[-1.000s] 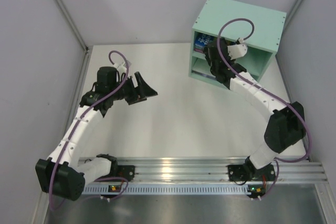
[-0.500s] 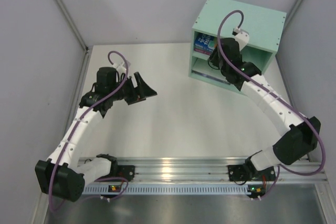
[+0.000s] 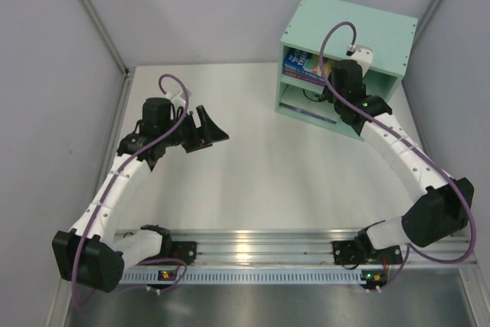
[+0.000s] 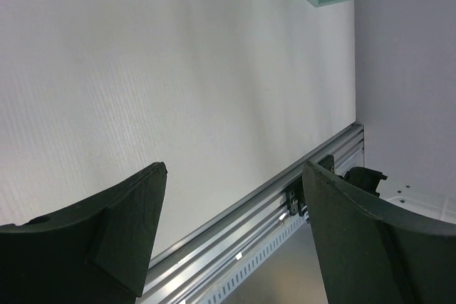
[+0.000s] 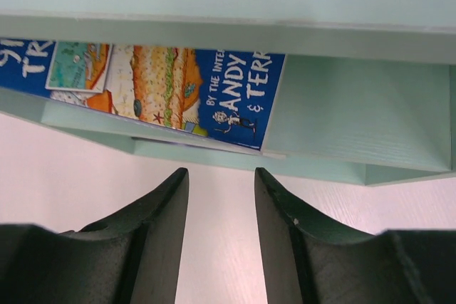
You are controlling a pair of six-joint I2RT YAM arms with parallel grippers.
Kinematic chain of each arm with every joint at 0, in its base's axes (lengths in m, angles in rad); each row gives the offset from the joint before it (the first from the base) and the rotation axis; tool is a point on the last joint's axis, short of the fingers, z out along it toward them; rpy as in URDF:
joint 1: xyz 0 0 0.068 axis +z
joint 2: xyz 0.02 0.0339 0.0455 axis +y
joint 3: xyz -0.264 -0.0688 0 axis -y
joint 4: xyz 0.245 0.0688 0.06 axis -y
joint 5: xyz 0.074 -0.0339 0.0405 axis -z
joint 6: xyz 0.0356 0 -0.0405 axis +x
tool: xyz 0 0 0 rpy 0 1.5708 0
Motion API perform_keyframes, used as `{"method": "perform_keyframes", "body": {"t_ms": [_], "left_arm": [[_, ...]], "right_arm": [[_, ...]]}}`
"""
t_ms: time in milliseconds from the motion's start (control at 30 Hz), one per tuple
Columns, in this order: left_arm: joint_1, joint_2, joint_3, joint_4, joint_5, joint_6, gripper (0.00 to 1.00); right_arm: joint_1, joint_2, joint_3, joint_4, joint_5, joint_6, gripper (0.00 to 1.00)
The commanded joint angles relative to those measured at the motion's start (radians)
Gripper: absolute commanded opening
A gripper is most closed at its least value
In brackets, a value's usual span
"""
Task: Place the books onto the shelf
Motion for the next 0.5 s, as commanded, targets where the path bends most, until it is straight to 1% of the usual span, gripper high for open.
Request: {"method": "perform_keyframes", "body": {"t_ms": [0,167,233,300,467], "left_arm": [[-0.005,0.000,0.006,0.041,-0.005,0.018,0.82],[-0.005,0.003,0.002,0.041,-0.008,0.016,0.82],[-0.005,0.003,0.000,0.040,-0.011,0.016,0.82],[-0.005,0.006,-0.003,0.043,-0.011,0.015,0.82],[-0.006,0.008,-0.011,0.052,-0.009,0.007,0.82]], "right_arm": [[-0.009,-0.040,-0.027,0.080,-0.010,-0.064,0.41],[-0.011,-0.048,-0.047,0.102,0.029,-0.101,0.41],[-0.014,-0.046,-0.053,0.116,0.041,-0.111,0.38],[-0.015,-0.045,-0.055,0.131,0.044,-0.130,0.34],[-0.017,-0.037,-0.069,0.165,0.065,-0.144,0.31]]}}
